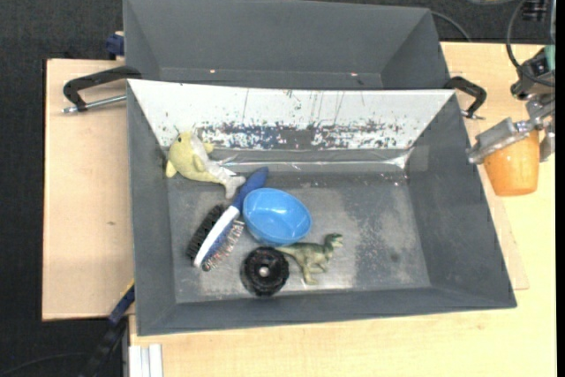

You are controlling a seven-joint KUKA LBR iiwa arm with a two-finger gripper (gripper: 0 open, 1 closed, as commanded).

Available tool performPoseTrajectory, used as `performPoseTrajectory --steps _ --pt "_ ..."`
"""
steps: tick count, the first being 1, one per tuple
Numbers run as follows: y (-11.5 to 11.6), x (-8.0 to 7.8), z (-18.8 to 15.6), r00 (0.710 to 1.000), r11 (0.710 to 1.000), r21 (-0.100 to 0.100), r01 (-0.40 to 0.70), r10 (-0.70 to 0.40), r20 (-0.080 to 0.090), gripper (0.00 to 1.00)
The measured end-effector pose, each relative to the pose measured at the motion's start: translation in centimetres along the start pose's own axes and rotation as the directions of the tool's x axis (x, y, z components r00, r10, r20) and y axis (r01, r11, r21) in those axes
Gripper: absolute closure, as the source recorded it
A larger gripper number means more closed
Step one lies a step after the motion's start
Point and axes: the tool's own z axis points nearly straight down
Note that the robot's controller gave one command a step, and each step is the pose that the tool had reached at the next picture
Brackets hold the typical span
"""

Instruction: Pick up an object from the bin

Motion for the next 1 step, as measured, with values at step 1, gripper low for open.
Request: performPoseTrajectory --steps 1 --pt "2.55 -0.38 11.16 0.998 0.998 -0.022 0.057 -0.057 0.007 1.00"
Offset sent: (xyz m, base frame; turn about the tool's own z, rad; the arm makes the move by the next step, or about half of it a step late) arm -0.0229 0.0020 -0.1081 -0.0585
